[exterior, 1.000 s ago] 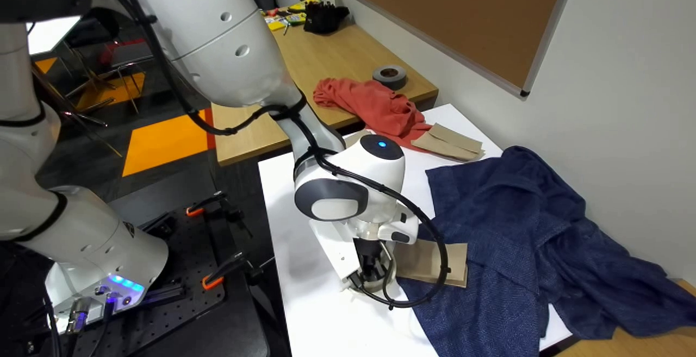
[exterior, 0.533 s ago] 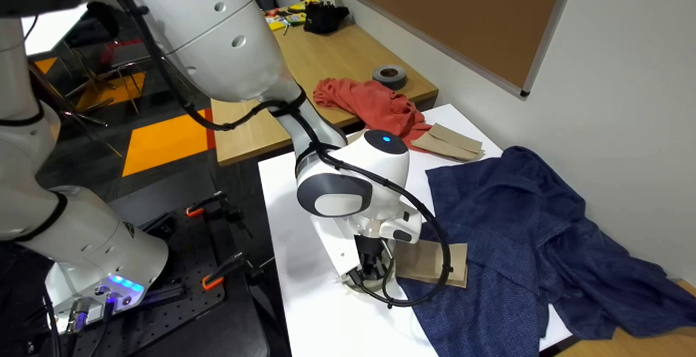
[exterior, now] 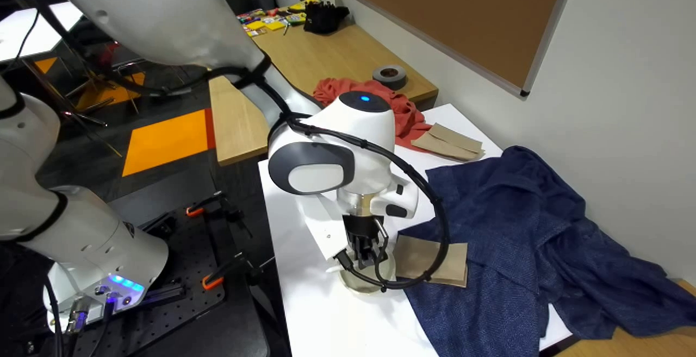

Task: Remove the pen from the bowl and place it on the table

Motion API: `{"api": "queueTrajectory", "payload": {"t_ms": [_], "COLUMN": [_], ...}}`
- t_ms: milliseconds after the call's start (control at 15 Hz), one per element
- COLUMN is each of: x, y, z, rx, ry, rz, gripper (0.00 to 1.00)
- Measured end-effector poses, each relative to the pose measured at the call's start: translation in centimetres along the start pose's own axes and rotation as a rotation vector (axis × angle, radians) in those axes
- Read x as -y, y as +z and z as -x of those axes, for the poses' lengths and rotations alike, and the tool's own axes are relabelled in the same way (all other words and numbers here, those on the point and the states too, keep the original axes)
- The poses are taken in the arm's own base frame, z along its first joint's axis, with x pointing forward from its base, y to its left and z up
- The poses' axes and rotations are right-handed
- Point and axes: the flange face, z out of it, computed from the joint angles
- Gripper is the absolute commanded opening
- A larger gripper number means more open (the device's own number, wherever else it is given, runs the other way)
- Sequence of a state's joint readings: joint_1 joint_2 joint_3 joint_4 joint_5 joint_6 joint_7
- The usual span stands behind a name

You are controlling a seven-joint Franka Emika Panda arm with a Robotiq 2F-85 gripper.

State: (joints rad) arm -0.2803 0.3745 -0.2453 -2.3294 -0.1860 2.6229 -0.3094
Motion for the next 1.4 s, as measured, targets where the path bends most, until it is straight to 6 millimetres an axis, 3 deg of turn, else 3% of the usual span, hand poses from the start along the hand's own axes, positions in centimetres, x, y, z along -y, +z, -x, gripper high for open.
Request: {"api": "queueTrajectory", "payload": {"t_ms": [267, 733, 1000, 1400], "x": [3.5, 13.1, 17.5, 21.4], "y": [-2.5, -3.9, -3.1, 1.0], "z": [0.1, -1.7, -2.8, -3.6], "rx": [-0.035, -0.122, -0.214, -0.281], "ry": [-0.074, -0.244, -0.31, -0.363], "rz": [-0.001, -0.024, -0.038, -0.07], "gripper": [0.03, 0.03, 0.03, 0.03]}}
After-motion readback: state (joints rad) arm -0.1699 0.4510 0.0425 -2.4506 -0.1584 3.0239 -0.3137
